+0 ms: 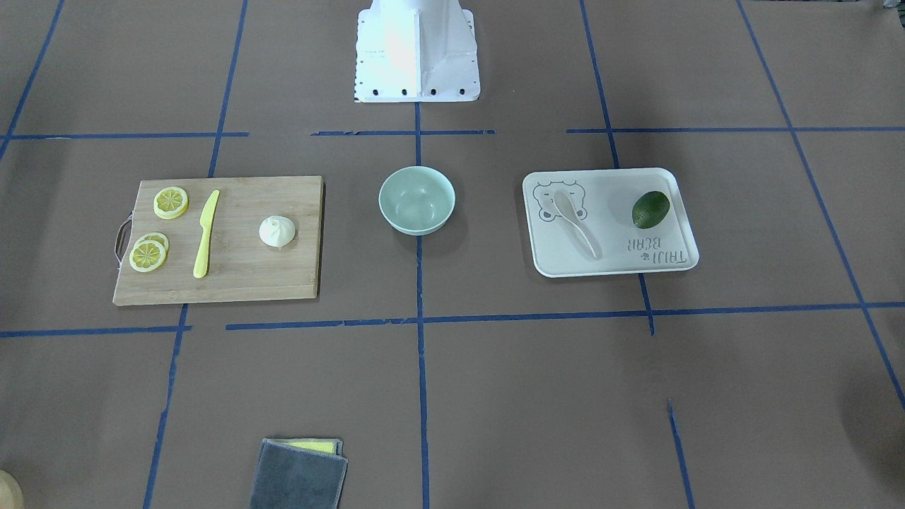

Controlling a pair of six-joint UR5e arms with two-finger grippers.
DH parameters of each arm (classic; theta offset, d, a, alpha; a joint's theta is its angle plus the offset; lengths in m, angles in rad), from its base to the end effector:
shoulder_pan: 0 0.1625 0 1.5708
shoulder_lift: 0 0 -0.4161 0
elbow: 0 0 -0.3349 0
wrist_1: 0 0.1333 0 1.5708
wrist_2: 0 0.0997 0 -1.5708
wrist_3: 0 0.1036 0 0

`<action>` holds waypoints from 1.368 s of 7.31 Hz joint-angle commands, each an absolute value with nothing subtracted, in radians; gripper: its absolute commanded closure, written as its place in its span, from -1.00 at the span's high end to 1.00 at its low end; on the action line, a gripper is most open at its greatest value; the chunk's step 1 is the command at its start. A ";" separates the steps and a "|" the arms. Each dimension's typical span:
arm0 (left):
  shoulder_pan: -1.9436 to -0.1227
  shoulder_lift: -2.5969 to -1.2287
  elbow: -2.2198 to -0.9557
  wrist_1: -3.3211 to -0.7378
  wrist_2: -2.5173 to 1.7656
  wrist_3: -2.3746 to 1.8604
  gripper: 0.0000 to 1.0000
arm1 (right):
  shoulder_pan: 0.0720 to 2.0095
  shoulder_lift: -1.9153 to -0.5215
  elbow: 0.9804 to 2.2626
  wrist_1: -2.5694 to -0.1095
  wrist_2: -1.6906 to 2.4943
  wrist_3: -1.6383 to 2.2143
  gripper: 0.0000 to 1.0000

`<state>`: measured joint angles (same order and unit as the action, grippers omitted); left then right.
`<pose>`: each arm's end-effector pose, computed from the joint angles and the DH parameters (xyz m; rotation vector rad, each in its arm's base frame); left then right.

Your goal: Put spoon and bun in bowl

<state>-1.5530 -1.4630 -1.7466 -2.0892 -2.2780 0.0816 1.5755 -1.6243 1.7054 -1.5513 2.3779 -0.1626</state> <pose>-0.0586 -0.4171 0.5639 0.5843 0.6696 0.3000 0.0604 -0.4177 0.6121 0.1624 -0.7969 -0.1897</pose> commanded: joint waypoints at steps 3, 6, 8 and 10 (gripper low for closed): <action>-1.496 -1.525 -1.777 -2.332 -2.408 -0.166 1.00 | 1.572 -1.603 1.690 -1.477 2.434 -0.132 1.00; -1.289 -1.520 -1.890 -2.329 -2.326 -0.278 1.00 | 1.574 -1.605 1.698 -1.474 2.436 -0.130 1.00; -1.049 -1.529 -1.943 -2.327 -2.160 -0.620 1.00 | 1.574 -1.608 1.695 -1.474 2.436 -0.124 1.00; -0.870 -1.534 -1.950 -2.248 -1.961 -0.800 1.00 | 1.572 -1.608 1.690 -1.474 2.436 -0.126 1.00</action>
<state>-0.9777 -1.5304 -1.9410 -2.2993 -2.0813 -0.6837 1.5736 -1.6075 1.6930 -1.4742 2.4359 -0.1248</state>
